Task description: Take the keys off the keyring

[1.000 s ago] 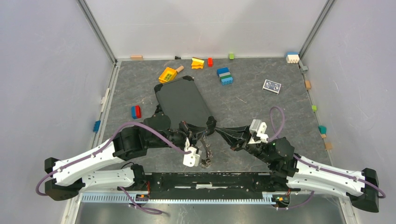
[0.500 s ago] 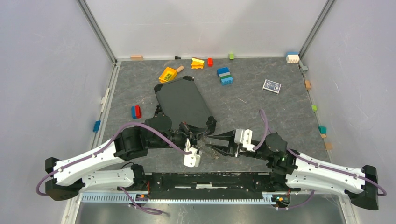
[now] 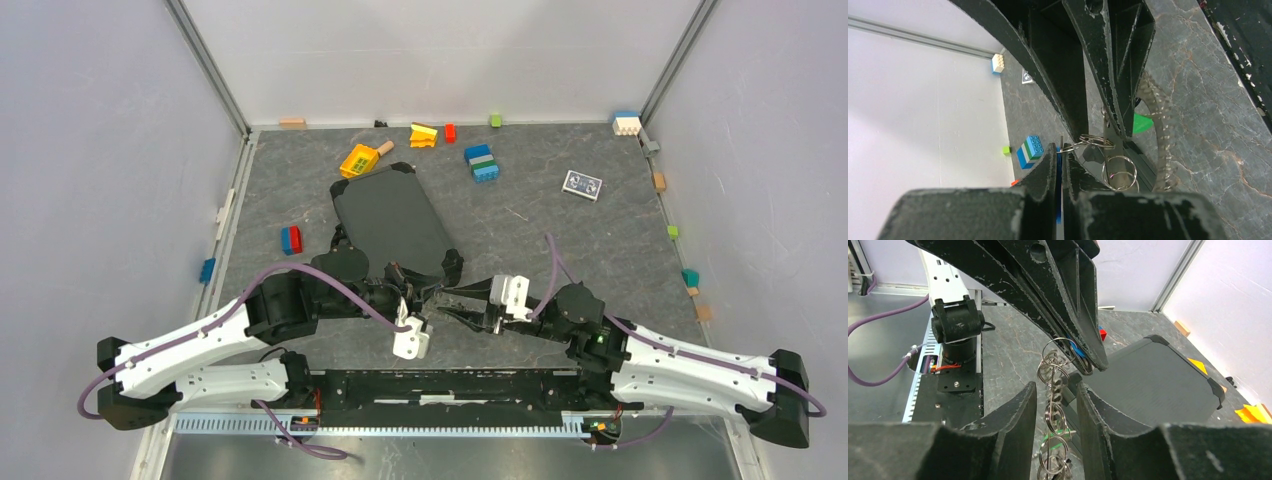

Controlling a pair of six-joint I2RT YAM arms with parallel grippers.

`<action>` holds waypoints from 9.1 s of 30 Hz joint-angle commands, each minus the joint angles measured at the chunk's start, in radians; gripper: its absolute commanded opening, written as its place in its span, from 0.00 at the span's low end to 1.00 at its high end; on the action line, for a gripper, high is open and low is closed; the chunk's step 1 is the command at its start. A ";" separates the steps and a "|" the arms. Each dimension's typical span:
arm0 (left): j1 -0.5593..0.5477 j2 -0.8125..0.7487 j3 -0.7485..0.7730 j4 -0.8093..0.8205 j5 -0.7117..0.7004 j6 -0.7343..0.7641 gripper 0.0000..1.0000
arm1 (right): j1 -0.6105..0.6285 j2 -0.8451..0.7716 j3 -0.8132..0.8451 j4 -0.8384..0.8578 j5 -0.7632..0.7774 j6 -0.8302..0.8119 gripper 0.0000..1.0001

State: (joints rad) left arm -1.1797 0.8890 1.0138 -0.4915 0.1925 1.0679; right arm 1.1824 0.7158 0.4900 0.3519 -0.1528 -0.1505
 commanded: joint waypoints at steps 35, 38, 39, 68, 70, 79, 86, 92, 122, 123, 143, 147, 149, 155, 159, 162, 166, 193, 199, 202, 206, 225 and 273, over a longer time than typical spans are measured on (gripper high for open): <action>-0.001 -0.023 -0.004 0.093 -0.029 0.010 0.02 | -0.002 0.008 -0.001 0.141 -0.005 0.054 0.00; -0.001 -0.024 -0.013 0.111 -0.078 0.018 0.02 | -0.003 0.003 0.014 0.116 0.054 0.101 0.00; 0.001 -0.023 -0.015 0.117 -0.094 0.022 0.02 | -0.002 0.003 0.023 0.101 0.067 0.109 0.00; -0.109 0.097 -0.234 0.751 -0.745 0.614 0.02 | -0.002 0.084 0.275 -0.285 0.468 0.379 0.00; -0.130 0.118 -0.253 0.841 -0.793 0.668 0.03 | -0.001 0.107 0.301 -0.313 0.529 0.350 0.00; -0.181 0.226 -0.304 1.243 -0.922 0.829 0.15 | -0.001 0.181 0.392 -0.295 0.779 0.193 0.00; -0.206 0.277 -0.322 1.405 -0.936 0.883 0.20 | -0.001 0.215 0.441 -0.189 0.947 0.012 0.00; -0.240 0.308 -0.331 1.486 -0.955 0.852 0.36 | -0.001 0.192 0.430 -0.055 0.919 -0.117 0.00; -0.358 -0.010 -0.256 1.038 -0.484 -0.578 0.76 | -0.001 -0.164 -0.004 0.471 0.314 -0.823 0.00; -0.359 0.010 -0.265 1.068 -0.483 -0.577 0.75 | -0.001 -0.164 -0.002 0.487 0.310 -0.818 0.00; -0.359 0.305 -0.250 1.666 -0.679 -0.532 0.63 | -0.001 -0.189 0.006 0.460 0.234 -0.794 0.00; -0.358 0.324 -0.231 1.670 -0.663 -0.546 0.55 | -0.001 -0.198 -0.003 0.452 0.216 -0.799 0.00; -0.359 0.334 -0.223 1.670 -0.655 -0.554 0.51 | -0.001 -0.202 -0.003 0.444 0.209 -0.801 0.00; -0.359 0.353 -0.200 1.666 -0.631 -0.563 0.44 | -0.001 -0.209 -0.005 0.425 0.202 -0.795 0.00; -0.359 0.365 -0.189 1.668 -0.638 -0.559 0.44 | -0.001 -0.213 -0.001 0.404 0.188 -0.788 0.00; -0.358 0.377 -0.177 1.668 -0.659 -0.556 0.43 | -0.001 -0.222 -0.001 0.392 0.169 -0.785 0.00; -0.358 0.386 -0.169 1.671 -0.685 -0.552 0.39 | -0.001 -0.222 0.002 0.388 0.157 -0.774 0.00; -0.349 0.401 -0.147 1.619 -0.708 -0.577 0.36 | -0.001 -0.255 0.014 0.351 0.113 -0.751 0.00; -0.349 0.402 -0.142 1.620 -0.709 -0.573 0.25 | -0.001 -0.273 0.004 0.330 0.114 -0.750 0.00; -0.350 0.395 -0.147 1.607 -0.704 -0.568 0.13 | -0.001 -0.280 -0.004 0.327 0.126 -0.748 0.00; -0.350 0.378 -0.142 1.527 -0.677 -0.543 0.05 | -0.001 -0.280 -0.008 0.325 0.140 -0.755 0.00; -0.345 0.248 0.198 0.393 -0.781 -0.825 0.02 | -0.001 -0.198 -0.065 0.393 0.346 -0.640 0.03; -0.321 0.308 0.523 -0.488 -0.719 -0.555 0.02 | -0.001 -0.177 -0.086 0.166 0.021 -0.242 0.39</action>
State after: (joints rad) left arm -1.5009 1.2617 1.5658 -1.1427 -0.5251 0.4187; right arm 1.1828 0.5411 0.4400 0.3618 -0.1165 -0.4652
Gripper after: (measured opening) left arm 0.077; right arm 0.399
